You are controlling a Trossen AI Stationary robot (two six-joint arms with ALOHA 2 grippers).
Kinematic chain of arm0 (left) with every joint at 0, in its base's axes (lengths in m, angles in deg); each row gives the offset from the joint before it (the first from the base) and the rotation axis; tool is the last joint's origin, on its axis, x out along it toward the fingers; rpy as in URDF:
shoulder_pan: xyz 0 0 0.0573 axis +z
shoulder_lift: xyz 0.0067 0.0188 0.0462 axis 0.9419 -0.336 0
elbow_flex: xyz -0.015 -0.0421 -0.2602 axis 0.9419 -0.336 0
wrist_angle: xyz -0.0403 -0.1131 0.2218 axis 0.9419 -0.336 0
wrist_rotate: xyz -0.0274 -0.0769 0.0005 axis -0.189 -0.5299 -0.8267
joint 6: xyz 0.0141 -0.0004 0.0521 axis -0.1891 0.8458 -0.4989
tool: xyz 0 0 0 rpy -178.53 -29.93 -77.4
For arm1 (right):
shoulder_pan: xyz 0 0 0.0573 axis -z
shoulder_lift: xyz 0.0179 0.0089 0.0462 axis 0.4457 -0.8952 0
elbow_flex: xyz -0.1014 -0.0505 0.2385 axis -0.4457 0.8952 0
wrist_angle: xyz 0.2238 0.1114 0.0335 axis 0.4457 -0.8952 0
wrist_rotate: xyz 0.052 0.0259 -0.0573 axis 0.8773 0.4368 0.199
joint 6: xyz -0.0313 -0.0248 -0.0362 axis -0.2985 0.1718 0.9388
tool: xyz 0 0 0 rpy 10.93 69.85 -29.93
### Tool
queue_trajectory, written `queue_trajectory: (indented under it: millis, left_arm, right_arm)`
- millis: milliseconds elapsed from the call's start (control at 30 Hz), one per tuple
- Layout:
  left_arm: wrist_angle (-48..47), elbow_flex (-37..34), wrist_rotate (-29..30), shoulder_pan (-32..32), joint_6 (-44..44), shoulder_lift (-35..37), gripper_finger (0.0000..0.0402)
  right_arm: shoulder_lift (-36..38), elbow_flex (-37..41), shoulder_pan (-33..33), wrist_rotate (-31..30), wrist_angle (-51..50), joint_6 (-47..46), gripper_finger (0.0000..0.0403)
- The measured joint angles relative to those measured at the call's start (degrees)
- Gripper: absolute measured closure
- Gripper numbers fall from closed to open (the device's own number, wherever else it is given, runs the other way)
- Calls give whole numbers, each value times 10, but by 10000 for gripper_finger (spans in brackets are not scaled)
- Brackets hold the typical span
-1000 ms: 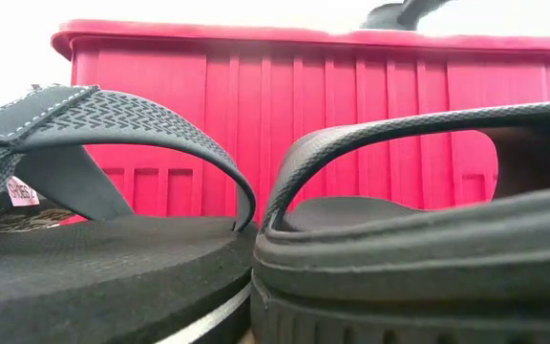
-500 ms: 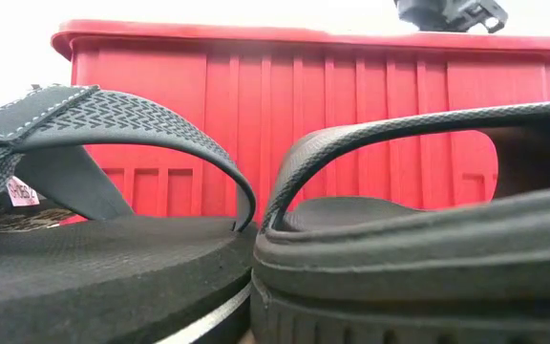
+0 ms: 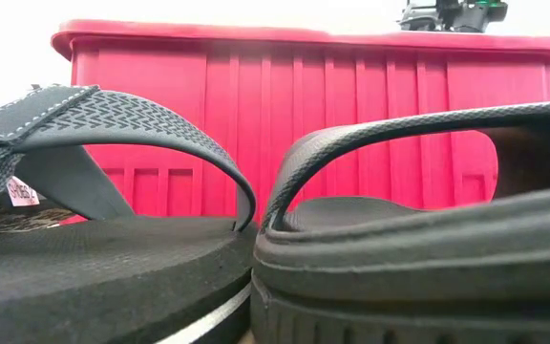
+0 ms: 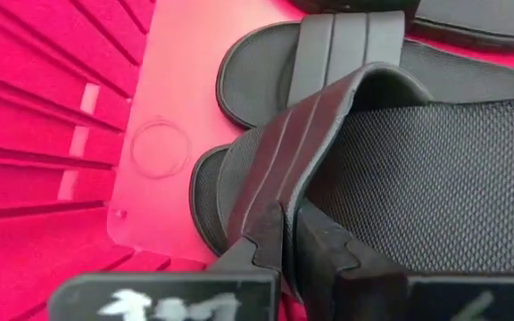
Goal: Pick and place slides into bin
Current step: Put the black slide into the red bin
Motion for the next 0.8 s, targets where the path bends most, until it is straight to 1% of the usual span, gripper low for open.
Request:
queue_trajectory:
  millis: [167,267,467,800]
  left_arm:
    - [0,0,0,0,0,0,247]
    - [0,0,0,0,0,0,247]
    - [0,0,0,0,0,0,247]
    - [0,0,0,0,-2,0,247]
  right_arm:
    - [0,10,0,-1,18,29,397]
    - [0,26,0,-1,36,29,397]
    - [1,54,0,-30,51,30,396]
    - [0,57,0,-33,64,26,396]
